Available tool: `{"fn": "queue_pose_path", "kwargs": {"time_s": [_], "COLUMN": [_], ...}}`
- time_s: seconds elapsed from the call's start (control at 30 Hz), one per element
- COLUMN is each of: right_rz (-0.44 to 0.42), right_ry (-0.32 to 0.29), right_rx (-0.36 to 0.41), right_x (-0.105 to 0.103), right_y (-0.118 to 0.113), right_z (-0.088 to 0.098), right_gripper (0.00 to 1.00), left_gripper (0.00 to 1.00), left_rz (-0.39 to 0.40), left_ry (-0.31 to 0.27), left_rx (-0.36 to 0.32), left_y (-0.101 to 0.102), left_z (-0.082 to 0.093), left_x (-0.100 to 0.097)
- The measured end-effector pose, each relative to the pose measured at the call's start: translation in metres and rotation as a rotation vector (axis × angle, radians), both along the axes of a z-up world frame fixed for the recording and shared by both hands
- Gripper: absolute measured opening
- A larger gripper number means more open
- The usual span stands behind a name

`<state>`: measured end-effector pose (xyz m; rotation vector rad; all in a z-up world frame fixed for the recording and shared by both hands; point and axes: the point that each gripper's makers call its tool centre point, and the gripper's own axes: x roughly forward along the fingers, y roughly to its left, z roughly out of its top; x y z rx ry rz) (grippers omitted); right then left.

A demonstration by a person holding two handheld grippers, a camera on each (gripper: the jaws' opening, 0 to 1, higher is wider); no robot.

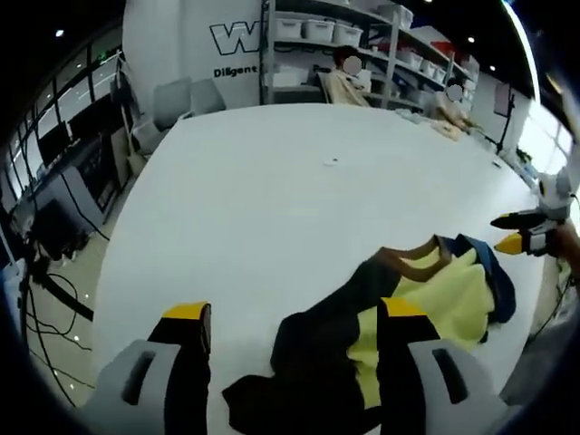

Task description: Fold the garment on the visible template until the final outline fits inside the template.

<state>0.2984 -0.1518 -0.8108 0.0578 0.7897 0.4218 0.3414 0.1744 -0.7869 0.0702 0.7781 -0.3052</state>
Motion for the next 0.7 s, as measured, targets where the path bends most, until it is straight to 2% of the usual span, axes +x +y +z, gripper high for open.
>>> {"fn": "queue_pose_path", "kwargs": {"time_s": [0.07, 0.13, 0.3, 0.47, 0.63, 0.7], "right_rz": [0.002, 0.010, 0.021, 0.053, 0.063, 0.076], "right_ry": [-0.005, -0.009, -0.008, 0.005, 0.023, 0.039], "right_rx": [0.001, -0.013, -0.018, -0.022, -0.005, -0.028], "right_x": [0.001, 0.003, 0.013, 0.024, 0.030, 0.034], "right_y": [0.001, 0.001, 0.003, 0.013, 0.021, 0.024], "right_z": [0.001, 0.000, -0.003, -0.010, -0.016, -0.025], "right_gripper": [0.71, 0.72, 0.68, 0.65, 0.61, 0.60], "left_gripper": [0.72, 0.73, 0.70, 0.58, 0.55, 0.55], "left_rz": [-0.006, -0.020, -0.030, -0.050, -0.050, -0.053], "left_ry": [-0.004, -0.005, 0.044, 0.075, 0.102, 0.131], "left_rx": [-0.014, 0.003, 0.030, 0.041, 0.034, 0.038], "left_y": [-0.004, -0.006, -0.009, -0.011, -0.014, -0.015], "left_z": [-0.002, -0.008, -0.030, -0.044, -0.053, -0.061], "left_x": [0.003, 0.006, 0.008, 0.013, 0.014, 0.013]}}
